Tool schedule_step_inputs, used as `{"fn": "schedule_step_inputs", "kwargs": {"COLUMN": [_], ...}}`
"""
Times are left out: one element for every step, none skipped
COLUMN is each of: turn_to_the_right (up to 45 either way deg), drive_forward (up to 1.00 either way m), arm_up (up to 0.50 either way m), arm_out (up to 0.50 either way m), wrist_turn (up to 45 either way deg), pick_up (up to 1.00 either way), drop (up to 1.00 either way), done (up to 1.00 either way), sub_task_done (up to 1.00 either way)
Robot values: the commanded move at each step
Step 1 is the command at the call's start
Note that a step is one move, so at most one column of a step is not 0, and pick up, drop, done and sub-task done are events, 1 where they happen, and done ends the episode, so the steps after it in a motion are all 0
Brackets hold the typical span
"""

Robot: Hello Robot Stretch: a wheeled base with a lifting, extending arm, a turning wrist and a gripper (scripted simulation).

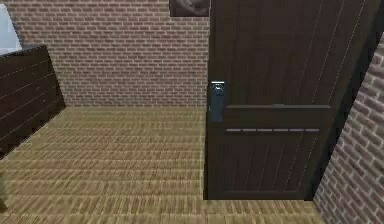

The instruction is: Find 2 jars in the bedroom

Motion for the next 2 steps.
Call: {"fn": "schedule_step_inputs", "kwargs": {"turn_to_the_right": [-6.0, 0.0], "drive_forward": [0.00, 1.00], "arm_up": [0.00, 0.00], "arm_out": [0.00, 0.00], "wrist_turn": [0.0, 0.0], "pick_up": [0.00, 0.00], "drop": [0.00, 0.00], "done": [0.00, 0.00], "sub_task_done": [0.00, 0.00]}}
